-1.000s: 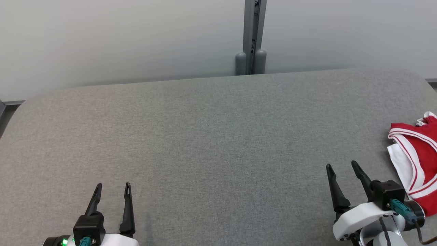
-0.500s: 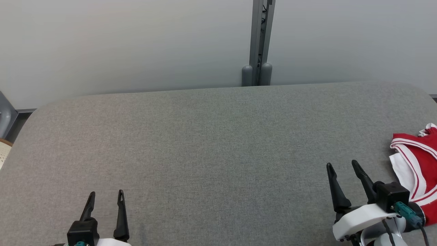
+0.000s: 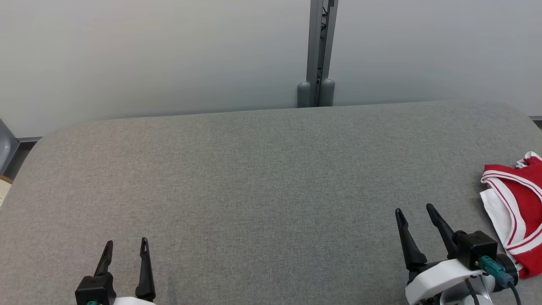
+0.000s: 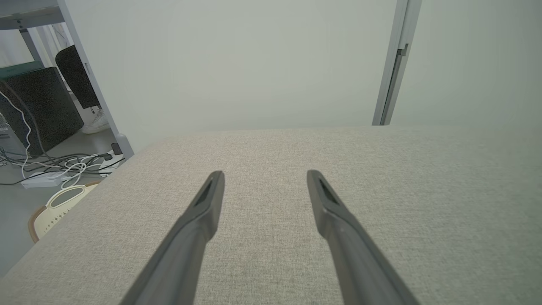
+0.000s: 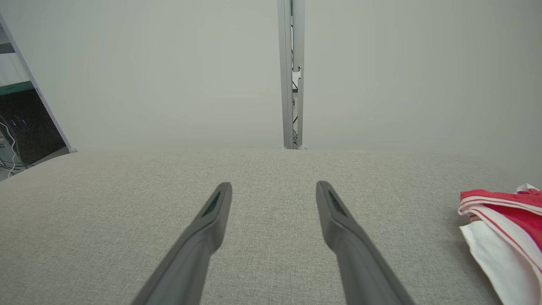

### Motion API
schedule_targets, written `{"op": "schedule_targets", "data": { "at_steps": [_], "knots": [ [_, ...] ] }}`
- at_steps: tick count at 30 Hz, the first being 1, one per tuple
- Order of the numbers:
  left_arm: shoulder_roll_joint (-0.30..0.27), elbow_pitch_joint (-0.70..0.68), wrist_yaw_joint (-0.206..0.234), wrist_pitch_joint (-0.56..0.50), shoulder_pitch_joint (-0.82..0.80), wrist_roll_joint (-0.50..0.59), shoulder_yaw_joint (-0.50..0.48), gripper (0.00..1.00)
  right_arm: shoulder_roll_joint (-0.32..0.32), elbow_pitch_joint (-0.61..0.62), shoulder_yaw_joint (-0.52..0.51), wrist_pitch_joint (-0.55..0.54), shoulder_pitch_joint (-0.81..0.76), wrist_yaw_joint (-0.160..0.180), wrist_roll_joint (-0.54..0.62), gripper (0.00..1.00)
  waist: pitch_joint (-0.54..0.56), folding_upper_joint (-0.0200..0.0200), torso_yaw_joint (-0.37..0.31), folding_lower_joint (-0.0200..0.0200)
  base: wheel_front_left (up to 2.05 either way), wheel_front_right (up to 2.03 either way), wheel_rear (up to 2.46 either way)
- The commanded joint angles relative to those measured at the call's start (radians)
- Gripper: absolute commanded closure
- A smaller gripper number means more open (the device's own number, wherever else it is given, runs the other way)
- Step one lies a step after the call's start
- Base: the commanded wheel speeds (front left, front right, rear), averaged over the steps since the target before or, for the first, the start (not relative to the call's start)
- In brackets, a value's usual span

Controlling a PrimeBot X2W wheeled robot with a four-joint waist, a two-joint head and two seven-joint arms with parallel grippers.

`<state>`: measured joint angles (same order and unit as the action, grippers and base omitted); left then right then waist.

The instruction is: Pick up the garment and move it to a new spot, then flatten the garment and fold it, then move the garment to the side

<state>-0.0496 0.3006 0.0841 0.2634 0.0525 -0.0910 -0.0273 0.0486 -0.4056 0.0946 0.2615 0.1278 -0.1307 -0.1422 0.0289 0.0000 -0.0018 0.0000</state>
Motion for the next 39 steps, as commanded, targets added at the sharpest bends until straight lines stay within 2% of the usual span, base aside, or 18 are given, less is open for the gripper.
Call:
{"op": "schedule_targets", "data": {
  "at_steps": [1, 27, 29, 39],
  "knots": [
    [-0.003, 0.001, -0.005, 0.001, -0.002, -0.005, -0.004, 0.00, 0.006, -0.002, 0.001, 0.004, -0.008, 0.000, 0.003, 0.00, -0.001, 0.0000, -0.001, 0.0000, 0.00, 0.00, 0.00],
    [-0.003, 0.020, -0.021, 0.001, -0.009, -0.008, -0.002, 0.00, 0.006, -0.028, 0.005, 0.004, 0.008, 0.000, 0.026, 0.00, -0.032, 0.0000, -0.003, 0.0000, 0.00, 0.00, 0.00],
    [-0.004, 0.017, -0.019, 0.001, -0.007, -0.008, -0.007, 0.00, 0.005, -0.029, 0.011, 0.004, 0.012, 0.000, 0.025, 0.00, -0.037, 0.0000, -0.038, 0.0000, 0.00, 0.00, 0.00],
    [-0.004, 0.025, -0.026, 0.001, -0.015, -0.012, 0.000, 0.00, 0.005, -0.030, 0.012, 0.004, 0.017, 0.000, 0.020, 0.00, -0.041, 0.0000, -0.043, 0.0000, 0.00, 0.00, 0.00]
  ]
}}
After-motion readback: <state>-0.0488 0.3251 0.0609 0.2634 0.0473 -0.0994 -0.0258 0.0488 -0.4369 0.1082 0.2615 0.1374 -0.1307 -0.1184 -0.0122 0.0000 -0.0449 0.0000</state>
